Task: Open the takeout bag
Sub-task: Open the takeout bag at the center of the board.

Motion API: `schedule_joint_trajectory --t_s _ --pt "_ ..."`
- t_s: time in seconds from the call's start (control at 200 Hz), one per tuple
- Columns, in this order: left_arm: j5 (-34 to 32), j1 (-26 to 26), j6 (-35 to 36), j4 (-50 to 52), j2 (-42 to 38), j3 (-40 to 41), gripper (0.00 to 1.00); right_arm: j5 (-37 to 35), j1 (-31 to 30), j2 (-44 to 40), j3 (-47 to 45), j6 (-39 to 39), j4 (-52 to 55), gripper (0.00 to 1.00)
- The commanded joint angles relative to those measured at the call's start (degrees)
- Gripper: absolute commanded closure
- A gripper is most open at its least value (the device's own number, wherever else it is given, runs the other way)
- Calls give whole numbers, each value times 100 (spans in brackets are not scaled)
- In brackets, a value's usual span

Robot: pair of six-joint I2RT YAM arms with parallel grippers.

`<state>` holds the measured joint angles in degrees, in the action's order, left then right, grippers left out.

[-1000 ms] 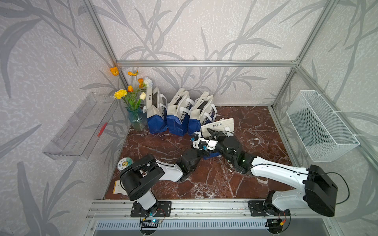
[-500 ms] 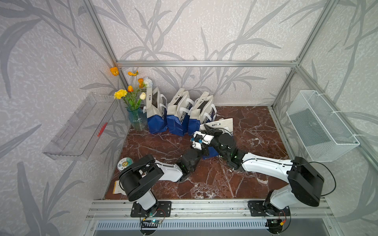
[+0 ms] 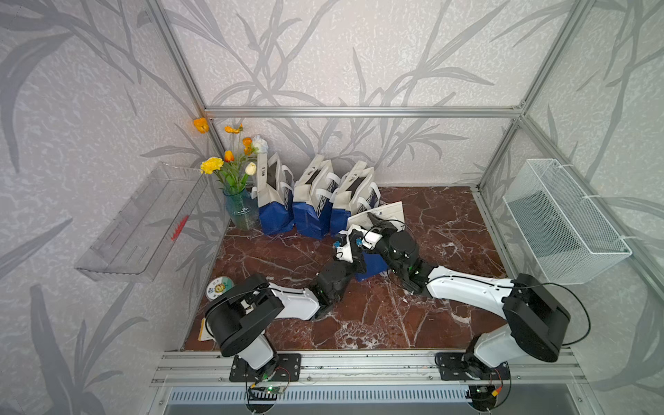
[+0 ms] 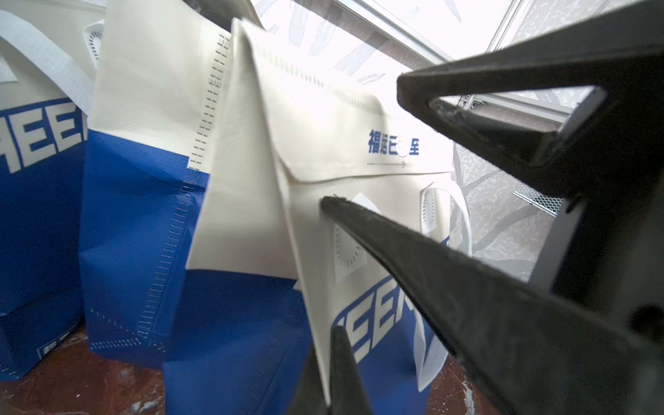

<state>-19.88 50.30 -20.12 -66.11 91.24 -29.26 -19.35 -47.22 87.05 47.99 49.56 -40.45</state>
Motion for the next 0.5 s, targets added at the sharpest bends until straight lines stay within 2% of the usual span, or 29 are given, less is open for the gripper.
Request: schedule_joint_trajectory --t_s 0.0,0.175,0.29,0.41,0.495 --pt "106 51 28 118 -122 0 100 16 90 9 19 -115 -114 45" --pt "129 50 8 159 -54 -29 100 72 90 269 225 -102 -379 49" --pt "122 52 26 177 -41 -45 100 43 90 444 336 -57 -580 55" --pt "133 50 34 190 15 -70 100 -40 99 625 434 -4 -864 65" --pt "149 50 53 193 55 -80 100 -160 99 759 571 101 -995 76"
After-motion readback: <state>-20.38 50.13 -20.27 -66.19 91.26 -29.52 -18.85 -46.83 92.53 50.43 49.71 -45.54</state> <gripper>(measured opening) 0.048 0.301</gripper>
